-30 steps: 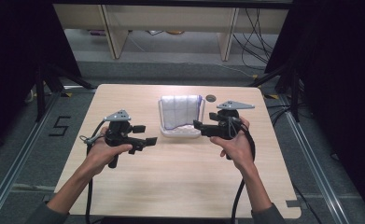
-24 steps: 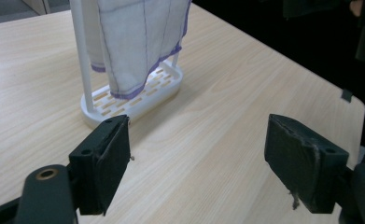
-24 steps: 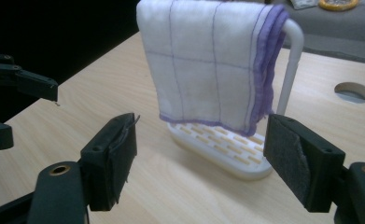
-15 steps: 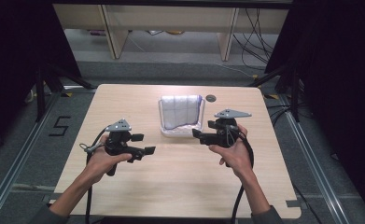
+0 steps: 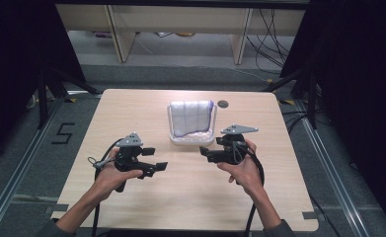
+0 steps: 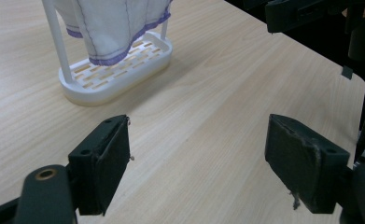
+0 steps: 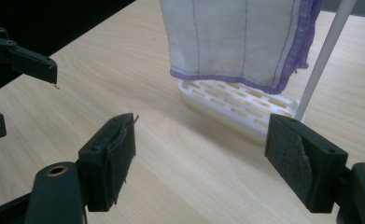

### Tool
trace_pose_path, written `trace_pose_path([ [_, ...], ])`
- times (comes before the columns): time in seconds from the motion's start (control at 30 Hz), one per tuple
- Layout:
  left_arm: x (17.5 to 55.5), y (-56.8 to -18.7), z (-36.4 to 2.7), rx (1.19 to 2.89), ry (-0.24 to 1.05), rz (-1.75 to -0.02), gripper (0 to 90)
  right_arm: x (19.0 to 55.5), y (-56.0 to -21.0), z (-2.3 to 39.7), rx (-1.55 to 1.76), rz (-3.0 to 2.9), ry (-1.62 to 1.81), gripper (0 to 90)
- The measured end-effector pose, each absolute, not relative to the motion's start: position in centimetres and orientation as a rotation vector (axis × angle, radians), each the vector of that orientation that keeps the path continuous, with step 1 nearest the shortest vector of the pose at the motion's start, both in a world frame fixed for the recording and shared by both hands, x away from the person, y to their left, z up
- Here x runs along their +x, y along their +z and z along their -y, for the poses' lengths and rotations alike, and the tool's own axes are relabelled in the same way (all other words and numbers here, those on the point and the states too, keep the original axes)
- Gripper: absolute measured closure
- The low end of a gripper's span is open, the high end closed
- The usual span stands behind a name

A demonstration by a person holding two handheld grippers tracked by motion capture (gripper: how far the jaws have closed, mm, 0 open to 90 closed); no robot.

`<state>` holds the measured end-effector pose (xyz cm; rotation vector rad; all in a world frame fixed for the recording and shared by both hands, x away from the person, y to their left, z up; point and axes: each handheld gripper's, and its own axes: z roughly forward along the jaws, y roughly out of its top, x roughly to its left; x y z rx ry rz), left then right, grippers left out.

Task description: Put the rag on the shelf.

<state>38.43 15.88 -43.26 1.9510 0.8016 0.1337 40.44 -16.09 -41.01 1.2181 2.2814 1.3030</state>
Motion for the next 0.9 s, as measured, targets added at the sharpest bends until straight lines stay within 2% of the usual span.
trace_pose_path([
  [0.9,34.9,-46.3,-17.2,1.986,0.116,-0.805,21.0,37.5,-43.5,17.1,1.241,-2.335,1.255,24.5],
])
